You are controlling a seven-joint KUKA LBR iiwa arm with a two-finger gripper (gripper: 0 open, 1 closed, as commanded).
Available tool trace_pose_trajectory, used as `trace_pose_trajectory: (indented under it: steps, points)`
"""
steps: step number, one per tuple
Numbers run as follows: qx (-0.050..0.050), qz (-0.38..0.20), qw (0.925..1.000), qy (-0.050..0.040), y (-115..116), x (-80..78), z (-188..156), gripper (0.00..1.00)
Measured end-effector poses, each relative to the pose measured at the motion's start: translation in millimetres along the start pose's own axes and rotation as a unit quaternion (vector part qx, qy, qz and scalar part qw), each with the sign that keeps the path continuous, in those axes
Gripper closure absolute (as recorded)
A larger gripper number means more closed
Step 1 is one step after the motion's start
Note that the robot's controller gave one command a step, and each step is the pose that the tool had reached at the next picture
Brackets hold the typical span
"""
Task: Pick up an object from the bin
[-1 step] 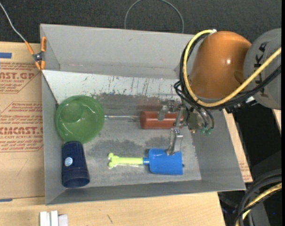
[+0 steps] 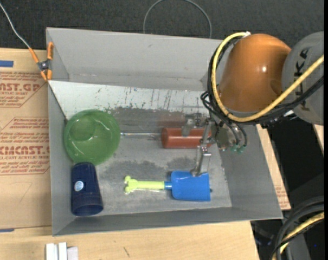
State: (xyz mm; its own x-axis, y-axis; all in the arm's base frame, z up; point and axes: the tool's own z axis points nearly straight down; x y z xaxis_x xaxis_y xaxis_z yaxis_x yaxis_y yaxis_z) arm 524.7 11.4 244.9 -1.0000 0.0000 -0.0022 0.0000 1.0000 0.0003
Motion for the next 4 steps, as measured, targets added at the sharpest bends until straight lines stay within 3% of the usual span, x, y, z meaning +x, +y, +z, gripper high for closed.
trace_pose_trajectory:
  steps: [1, 2, 3, 4]
  points:
    - [0.0, -0.089, 0.996, 0.0011, 4.0, 23.6, 56.0, 0.0]
    - [-0.001, -0.102, 0.9948, 0.0022, 10.8, 40.3, 118.1, 0.0]
    - [-0.001, -0.273, 0.962, 0.001, 16.6, 22.0, 175.4, 1.0]
    - [-0.001, -0.273, 0.962, 0.001, 16.6, 22.0, 175.4, 1.0]
